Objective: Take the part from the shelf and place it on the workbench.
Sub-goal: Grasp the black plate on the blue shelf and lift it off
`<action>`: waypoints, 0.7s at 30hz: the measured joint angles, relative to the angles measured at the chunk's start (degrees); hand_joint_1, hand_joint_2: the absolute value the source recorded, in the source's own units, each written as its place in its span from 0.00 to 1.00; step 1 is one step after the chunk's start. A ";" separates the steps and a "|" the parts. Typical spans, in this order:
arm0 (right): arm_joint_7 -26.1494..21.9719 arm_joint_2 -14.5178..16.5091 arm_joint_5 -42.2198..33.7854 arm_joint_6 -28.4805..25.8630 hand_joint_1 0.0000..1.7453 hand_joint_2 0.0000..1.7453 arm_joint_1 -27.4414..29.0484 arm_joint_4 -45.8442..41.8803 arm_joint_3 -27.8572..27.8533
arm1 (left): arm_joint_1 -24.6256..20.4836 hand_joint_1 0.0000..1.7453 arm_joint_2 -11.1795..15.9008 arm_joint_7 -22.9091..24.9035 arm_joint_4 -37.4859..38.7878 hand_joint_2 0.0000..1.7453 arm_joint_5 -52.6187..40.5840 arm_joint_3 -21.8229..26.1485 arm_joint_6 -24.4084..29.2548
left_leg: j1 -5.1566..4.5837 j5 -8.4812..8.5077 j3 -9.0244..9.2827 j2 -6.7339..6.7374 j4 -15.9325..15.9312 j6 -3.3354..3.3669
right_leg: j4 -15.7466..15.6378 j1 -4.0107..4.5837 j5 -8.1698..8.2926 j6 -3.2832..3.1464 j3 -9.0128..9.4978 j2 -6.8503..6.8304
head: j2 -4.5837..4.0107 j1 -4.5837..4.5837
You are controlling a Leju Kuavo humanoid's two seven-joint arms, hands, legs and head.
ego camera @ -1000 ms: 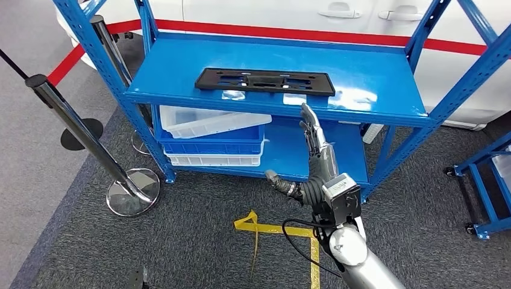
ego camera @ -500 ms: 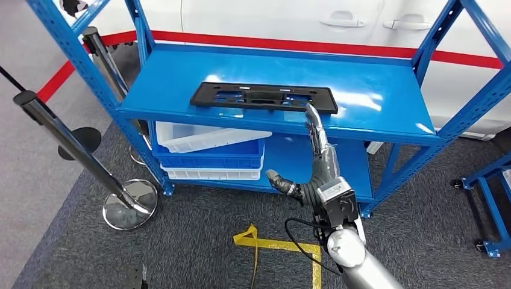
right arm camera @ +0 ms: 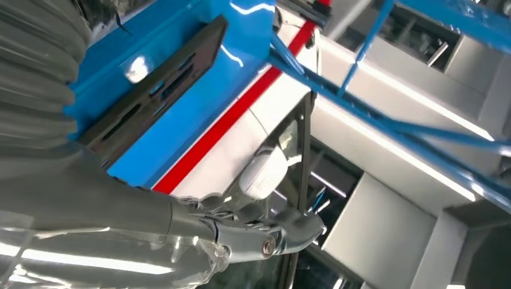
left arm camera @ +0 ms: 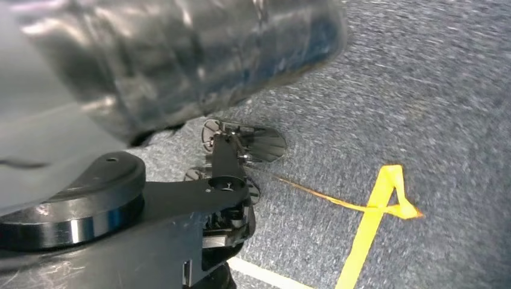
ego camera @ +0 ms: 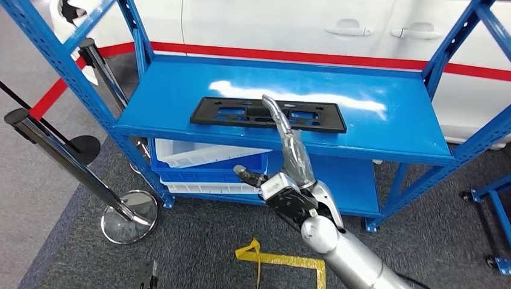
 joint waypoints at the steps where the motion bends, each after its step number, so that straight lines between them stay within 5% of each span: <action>1: 0.07 0.42 0.88 0.02 0.00 1.00 -0.77 1.15 0.58 | -0.13 0.00 0.03 0.27 0.00 0.00 -0.14 -0.23 0.09 | 0.11 -0.12 0.33 -0.02 -0.37 0.21 | 0.55 -0.03 -0.55 0.32 -0.22 -0.08 | 0.00 0.08; 3: 0.29 1.10 2.55 -0.01 0.00 1.00 -2.09 3.54 1.62 | -0.42 0.00 0.10 0.74 0.00 0.00 -0.49 -0.72 0.13 | 0.36 -0.35 1.10 0.01 -0.96 0.75 | 5.09 -0.13 -2.58 0.81 -2.56 -0.19 | 0.00 0.19; 5: 0.45 1.53 3.96 -0.05 0.00 1.00 -2.59 6.00 2.53 | -0.61 0.00 0.15 1.15 0.00 0.00 -0.80 -1.19 -0.01 | 0.38 -0.82 1.61 -0.03 -1.05 1.21 | 12.68 -0.24 -4.54 1.17 -7.20 -0.22 | 0.00 0.28; 7: 0.47 1.94 4.90 -0.08 0.00 1.00 -2.55 8.37 3.29 | -0.52 0.00 0.13 1.60 0.00 0.00 -0.87 -1.60 -0.15 | 0.40 -1.37 2.12 -0.16 -0.94 1.28 | 15.92 -0.30 -3.53 1.33 -10.44 -0.25 | 0.00 0.32; 11: 0.14 3.01 5.27 -0.04 0.00 1.00 -2.92 12.12 4.07 | -0.38 0.00 0.00 2.01 0.00 0.00 -0.89 -2.38 -0.19 | 0.33 -2.84 3.14 -0.40 -0.18 0.73 | 4.58 -0.12 4.90 0.86 -7.28 -0.30 | 0.00 0.29; 13: -0.02 3.52 5.17 0.08 0.00 1.00 -3.23 13.47 4.22 | -0.48 0.00 -0.02 1.94 0.00 0.00 -0.89 -2.60 -0.20 | 0.21 -3.15 2.90 -0.45 0.14 0.31 | 1.60 0.06 5.11 0.40 -6.09 -0.30 | 0.01 0.22; 17: -0.45 4.12 4.81 0.33 0.00 1.00 -3.53 15.75 4.61 | -0.56 0.00 -0.02 2.01 0.00 0.00 -0.77 -2.70 -0.13 | 0.41 -3.60 2.52 -0.39 0.41 -0.55 | 0.38 0.06 5.05 -0.53 -5.65 -0.15 | 0.00 0.12; 19: -0.66 4.55 4.67 0.57 0.00 1.00 -3.81 16.71 4.83 | -0.59 0.00 -0.02 2.03 0.00 0.00 -0.69 -2.73 -0.14 | 0.57 -5.73 0.97 -0.28 3.97 -1.20 | -0.19 -0.14 5.21 -1.01 -5.19 -0.28 | 0.00 -0.02; 21: -0.74 4.92 4.52 0.81 0.00 1.00 -4.00 17.59 5.01 | -0.55 0.00 -0.08 2.02 0.00 0.00 -0.63 -2.85 -0.27 | 0.84 -8.71 -2.52 -0.19 11.04 -1.82 | -0.27 -0.12 5.17 -1.25 -5.07 -0.40 | 0.00 -0.14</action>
